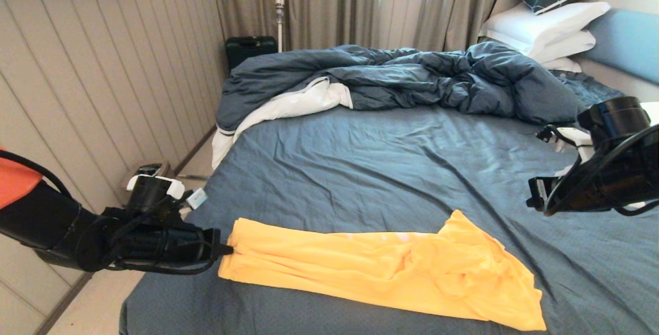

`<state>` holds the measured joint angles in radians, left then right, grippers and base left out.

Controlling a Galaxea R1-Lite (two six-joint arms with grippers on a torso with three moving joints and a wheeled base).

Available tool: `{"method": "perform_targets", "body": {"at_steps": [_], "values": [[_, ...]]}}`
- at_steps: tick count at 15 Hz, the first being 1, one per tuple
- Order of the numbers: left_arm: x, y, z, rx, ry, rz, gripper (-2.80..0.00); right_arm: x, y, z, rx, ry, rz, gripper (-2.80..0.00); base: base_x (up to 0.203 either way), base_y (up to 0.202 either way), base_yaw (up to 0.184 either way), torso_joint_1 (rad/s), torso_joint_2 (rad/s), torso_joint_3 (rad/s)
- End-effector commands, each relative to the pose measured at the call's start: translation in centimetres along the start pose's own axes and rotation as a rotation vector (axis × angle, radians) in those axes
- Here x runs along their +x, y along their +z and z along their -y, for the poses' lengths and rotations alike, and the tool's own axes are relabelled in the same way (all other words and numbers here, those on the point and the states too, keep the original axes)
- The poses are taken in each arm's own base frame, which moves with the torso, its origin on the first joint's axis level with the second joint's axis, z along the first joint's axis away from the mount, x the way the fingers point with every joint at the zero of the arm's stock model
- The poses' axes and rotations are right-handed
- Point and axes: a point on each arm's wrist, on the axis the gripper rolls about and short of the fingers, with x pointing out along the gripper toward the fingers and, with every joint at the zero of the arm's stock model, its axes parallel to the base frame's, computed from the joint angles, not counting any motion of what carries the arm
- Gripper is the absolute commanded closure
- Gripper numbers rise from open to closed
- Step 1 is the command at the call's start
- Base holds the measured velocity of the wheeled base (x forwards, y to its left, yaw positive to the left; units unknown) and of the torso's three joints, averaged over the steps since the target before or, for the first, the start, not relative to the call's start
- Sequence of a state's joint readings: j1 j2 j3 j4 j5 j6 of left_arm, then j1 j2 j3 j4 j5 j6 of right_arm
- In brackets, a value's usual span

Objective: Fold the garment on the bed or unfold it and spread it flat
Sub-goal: Unford the yellow T-shirt

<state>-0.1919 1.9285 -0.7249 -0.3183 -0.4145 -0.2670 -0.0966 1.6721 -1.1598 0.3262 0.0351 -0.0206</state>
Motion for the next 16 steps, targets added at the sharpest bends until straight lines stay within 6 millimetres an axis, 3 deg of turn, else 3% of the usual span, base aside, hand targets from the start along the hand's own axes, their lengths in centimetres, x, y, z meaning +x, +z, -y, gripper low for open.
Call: {"method": "perform_targets", "body": {"at_steps": [1,5,10,11,16], "values": [[0.0,-0.3,-0.1,-0.005,0.001,-0.008,-2.80,-0.1,0.0,0.0,-0.001,0.002,-0.001,0.00,0.000,0.000,0.000,0.000,0.00,0.000],[-1.6,-0.6,0.6,0.007,-0.010,0.020,-2.80,-0.1,-0.1,0.0,-0.001,0.002,-0.001,0.00,0.000,0.000,0.000,0.000,0.00,0.000],[-6.5,-0.6,1.7,0.027,-0.024,0.152,-2.80,0.0,-0.7,-0.3,-0.009,0.011,-0.021,0.00,0.000,0.000,0.000,0.000,0.00,0.000],[-7.4,-0.7,1.9,0.032,-0.025,0.180,0.00,0.0,-0.8,-0.4,-0.011,0.012,-0.022,0.00,0.000,0.000,0.000,0.000,0.00,0.000],[-12.3,-3.0,3.6,0.074,-0.033,0.266,0.00,1.0,-2.2,-2.5,-0.058,0.060,-0.088,0.00,0.000,0.000,0.000,0.000,0.00,0.000]]}}
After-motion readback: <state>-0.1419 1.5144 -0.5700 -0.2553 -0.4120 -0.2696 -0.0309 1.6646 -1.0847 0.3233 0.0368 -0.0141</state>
